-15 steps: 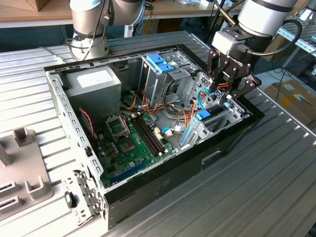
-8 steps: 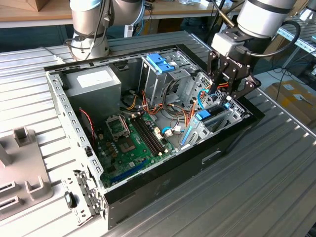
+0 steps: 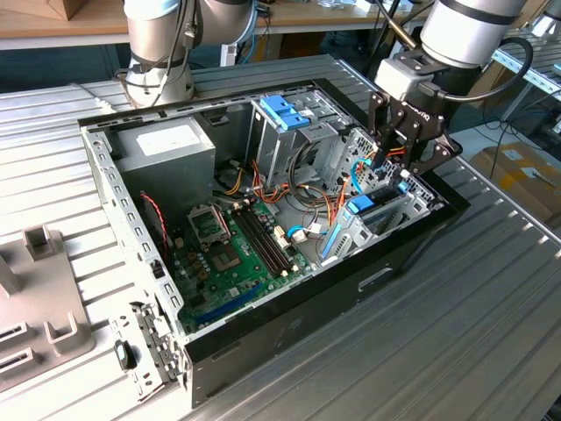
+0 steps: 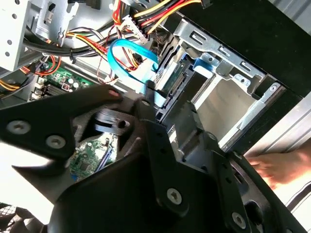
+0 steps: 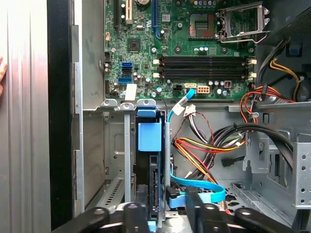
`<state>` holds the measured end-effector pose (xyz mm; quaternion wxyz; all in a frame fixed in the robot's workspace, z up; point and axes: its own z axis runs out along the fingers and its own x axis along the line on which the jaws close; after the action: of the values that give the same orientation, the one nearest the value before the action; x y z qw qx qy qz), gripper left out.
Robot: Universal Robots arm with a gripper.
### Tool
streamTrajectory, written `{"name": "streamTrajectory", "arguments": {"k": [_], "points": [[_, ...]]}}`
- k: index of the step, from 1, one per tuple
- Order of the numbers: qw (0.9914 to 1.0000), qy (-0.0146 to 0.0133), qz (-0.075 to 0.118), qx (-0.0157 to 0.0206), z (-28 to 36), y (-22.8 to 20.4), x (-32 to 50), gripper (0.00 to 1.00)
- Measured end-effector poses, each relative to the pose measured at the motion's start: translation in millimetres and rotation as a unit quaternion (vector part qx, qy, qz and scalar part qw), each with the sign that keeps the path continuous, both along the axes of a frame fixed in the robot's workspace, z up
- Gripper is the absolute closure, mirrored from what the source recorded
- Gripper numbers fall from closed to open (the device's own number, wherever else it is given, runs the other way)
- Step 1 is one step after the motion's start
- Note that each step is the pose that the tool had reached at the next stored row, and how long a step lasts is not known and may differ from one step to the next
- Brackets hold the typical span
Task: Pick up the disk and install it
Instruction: 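Insert the first disk wire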
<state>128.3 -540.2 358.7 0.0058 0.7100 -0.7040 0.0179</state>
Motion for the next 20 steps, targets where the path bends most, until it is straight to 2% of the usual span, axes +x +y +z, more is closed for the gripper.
{"name": "streamTrajectory", "arguments": {"k": [2, 3, 4, 12, 15, 20], "points": [[1.0, 0.0, 0.0, 0.0, -0.1, 0.0, 0.0, 0.66], [1.0, 0.0, 0.0, 0.0, -0.1, 0.0, 0.0, 0.78], [1.0, 0.0, 0.0, 0.0, -0.1, 0.0, 0.0, 0.84], [1.0, -0.0005, 0.001, 0.0002, -0.4, 0.0, -1.2, 0.84], [0.99993, -0.0031, 0.011, -0.0001, -0.2, -0.1, -1.9, 0.84], [0.99934, -0.0108, 0.035, 0.0, -0.3, -0.6, -1.9, 0.84]]}}
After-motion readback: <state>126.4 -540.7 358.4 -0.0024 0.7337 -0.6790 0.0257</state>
